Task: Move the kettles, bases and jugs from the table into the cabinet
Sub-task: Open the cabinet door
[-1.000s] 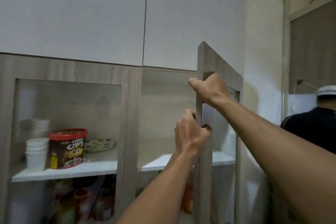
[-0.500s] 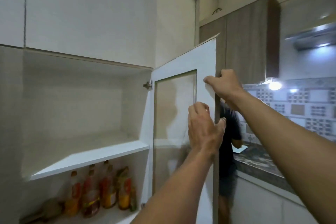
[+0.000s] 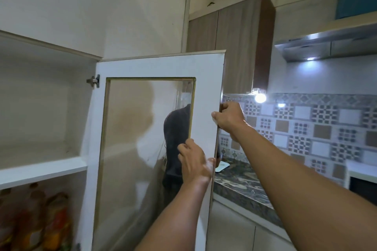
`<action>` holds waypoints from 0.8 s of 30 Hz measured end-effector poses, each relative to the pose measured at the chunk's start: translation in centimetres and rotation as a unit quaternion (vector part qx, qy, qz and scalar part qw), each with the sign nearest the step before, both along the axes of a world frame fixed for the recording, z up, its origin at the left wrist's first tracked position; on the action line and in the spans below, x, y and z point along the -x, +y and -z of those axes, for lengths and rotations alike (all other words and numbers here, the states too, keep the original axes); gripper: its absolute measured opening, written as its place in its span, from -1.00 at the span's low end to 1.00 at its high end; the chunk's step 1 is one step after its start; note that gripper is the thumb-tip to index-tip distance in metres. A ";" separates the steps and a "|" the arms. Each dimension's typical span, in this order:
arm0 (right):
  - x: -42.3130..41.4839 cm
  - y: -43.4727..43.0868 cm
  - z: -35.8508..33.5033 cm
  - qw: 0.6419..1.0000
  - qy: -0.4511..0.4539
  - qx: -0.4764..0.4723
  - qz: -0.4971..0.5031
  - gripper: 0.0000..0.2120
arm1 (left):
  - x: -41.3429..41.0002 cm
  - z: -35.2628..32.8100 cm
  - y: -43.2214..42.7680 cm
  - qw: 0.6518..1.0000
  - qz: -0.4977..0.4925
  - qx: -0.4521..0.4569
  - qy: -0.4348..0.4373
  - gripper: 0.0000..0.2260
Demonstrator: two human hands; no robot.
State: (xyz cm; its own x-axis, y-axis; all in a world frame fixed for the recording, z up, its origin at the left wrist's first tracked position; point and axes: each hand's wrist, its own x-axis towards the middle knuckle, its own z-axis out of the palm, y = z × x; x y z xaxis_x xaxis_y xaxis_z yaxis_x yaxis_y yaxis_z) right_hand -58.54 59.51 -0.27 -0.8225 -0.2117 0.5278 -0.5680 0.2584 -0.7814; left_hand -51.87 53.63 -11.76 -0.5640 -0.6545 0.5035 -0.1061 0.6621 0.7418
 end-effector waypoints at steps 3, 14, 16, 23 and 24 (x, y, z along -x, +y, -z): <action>3.0 0.2 0.7 1.000 0.003 0.002 0.012 -0.91 | 3.3 0.7 -0.1 1.000 -0.008 -0.017 -0.023 -0.35; 5.7 -0.4 1.7 0.999 0.034 0.008 -0.003 -0.86 | 5.8 1.8 -1.1 1.000 -0.008 0.005 -0.024 -0.31; 4.8 -0.3 1.4 0.999 0.034 -0.006 0.005 -0.84 | 5.1 1.5 -1.3 0.999 0.002 0.006 -0.036 -0.31; -1.5 -0.7 1.2 0.971 0.165 -0.067 0.159 -0.56 | 0.2 0.0 -3.5 0.994 0.051 0.053 -0.081 -0.44; -2.5 -1.1 1.2 0.960 0.204 -0.075 0.176 -0.55 | -0.7 -0.3 -4.1 0.993 0.051 0.067 -0.082 -0.45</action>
